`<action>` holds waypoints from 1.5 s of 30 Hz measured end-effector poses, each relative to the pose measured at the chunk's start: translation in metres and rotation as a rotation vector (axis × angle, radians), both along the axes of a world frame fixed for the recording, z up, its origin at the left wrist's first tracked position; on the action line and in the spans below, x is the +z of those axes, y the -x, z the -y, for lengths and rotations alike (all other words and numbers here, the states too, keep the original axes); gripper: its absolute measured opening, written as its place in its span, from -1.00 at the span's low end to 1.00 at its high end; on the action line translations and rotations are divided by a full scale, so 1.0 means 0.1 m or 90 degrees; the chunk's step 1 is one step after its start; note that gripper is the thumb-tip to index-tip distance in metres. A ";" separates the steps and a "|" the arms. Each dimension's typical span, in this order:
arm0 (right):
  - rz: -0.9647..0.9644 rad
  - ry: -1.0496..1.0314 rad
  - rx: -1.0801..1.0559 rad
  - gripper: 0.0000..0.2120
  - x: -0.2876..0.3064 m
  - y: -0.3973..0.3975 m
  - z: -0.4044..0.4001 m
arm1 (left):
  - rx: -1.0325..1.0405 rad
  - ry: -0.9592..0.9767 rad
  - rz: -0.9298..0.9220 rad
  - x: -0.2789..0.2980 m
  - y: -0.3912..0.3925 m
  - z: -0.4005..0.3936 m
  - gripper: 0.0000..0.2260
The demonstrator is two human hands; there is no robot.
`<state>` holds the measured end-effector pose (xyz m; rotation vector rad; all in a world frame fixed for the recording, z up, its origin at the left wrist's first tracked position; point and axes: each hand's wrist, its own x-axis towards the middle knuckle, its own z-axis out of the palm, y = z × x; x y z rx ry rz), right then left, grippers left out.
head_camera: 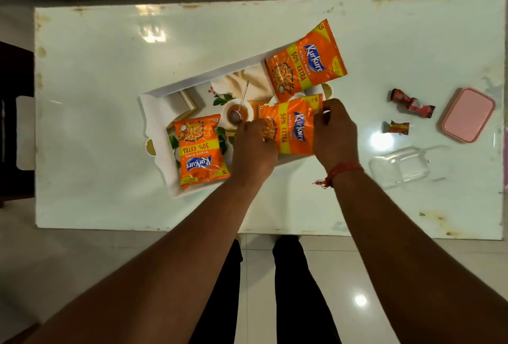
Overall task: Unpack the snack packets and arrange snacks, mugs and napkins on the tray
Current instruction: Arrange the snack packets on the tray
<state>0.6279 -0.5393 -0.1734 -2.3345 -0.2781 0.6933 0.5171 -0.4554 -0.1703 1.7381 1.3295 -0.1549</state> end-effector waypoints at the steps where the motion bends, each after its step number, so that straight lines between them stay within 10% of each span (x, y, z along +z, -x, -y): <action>1: 0.018 0.012 0.009 -0.80 -0.01 -0.10 0.04 | -0.018 0.026 0.001 0.00 -0.03 0.04 -0.63; 22: 0.124 0.012 -0.018 -0.65 -0.25 -0.58 0.34 | -0.002 0.144 0.038 0.02 -0.32 0.27 -0.66; 28: 0.345 -0.030 0.062 -0.71 0.04 -0.10 0.11 | 0.057 -0.046 0.121 -0.03 -0.02 0.10 -0.69; 37: -0.132 0.016 0.255 -0.67 -0.07 1.24 -0.46 | -0.039 -0.291 0.051 -0.13 0.88 -0.82 -0.63; 45: -0.222 0.044 0.167 -0.89 -0.09 1.57 -0.65 | -0.184 -0.276 -0.081 -0.28 1.17 -1.14 -0.69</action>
